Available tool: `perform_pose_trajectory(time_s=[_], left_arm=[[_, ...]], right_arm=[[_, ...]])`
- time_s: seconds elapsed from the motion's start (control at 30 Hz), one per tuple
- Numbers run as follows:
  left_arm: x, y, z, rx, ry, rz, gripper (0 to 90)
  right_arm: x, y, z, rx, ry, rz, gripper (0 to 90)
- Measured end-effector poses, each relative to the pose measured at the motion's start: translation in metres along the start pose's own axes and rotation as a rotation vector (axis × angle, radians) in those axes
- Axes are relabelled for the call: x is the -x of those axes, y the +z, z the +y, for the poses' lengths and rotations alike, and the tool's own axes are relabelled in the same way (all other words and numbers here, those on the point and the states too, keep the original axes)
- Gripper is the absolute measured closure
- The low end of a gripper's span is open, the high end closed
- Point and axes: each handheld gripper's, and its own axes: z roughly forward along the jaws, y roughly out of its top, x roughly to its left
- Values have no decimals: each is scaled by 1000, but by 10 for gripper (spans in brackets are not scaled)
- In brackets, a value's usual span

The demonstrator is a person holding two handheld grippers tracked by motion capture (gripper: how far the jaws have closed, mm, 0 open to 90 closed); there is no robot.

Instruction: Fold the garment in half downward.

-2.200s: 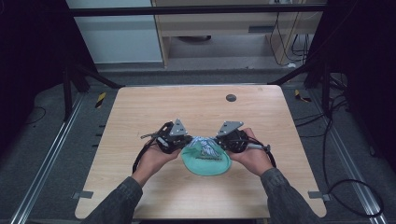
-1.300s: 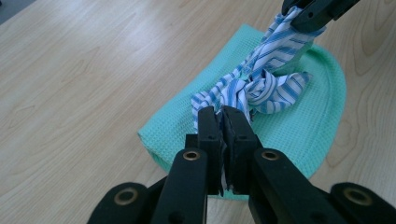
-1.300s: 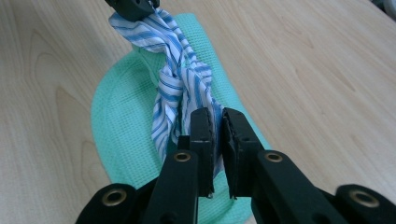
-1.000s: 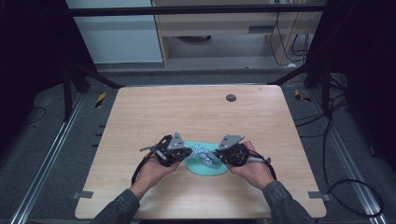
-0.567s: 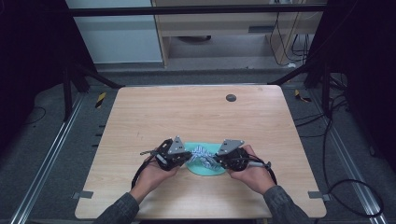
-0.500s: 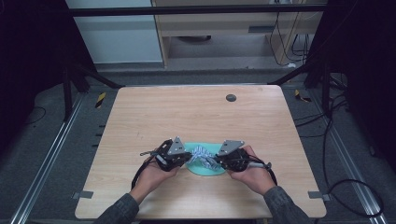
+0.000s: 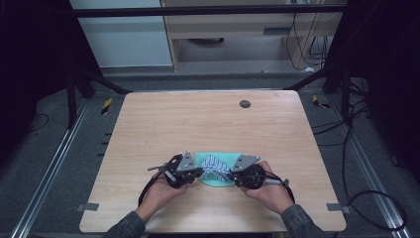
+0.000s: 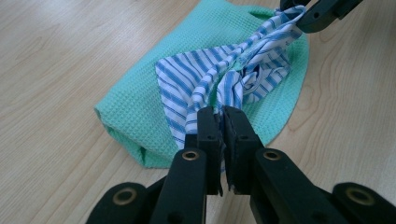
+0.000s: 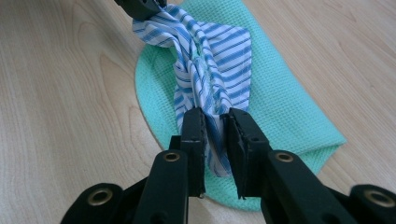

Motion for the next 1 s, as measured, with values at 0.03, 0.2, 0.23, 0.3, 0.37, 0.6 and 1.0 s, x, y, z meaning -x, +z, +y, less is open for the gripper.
perform_pose_trajectory(time_s=[0.03,0.2,0.23,0.3,0.37,0.6,1.0], left_arm=[[0,0,0,1,-1,-1,859],[1,-2,0,12,1,-2,861],[1,-3,0,9,6,-1,862],[0,-3,1,9,8,-2,862],[1,-4,2,14,7,-1,862],[2,-5,3,23,11,-4,861],[7,-8,-8,37,-1,-5,725]], right_arm=[[0,0,0,2,1,4,740],[-1,0,1,1,9,7,655],[0,0,2,-6,10,-2,623],[1,0,2,-8,8,0,616],[3,0,2,-13,12,-11,605],[2,1,3,-17,12,9,684],[-8,2,-7,-31,-21,44,856]])
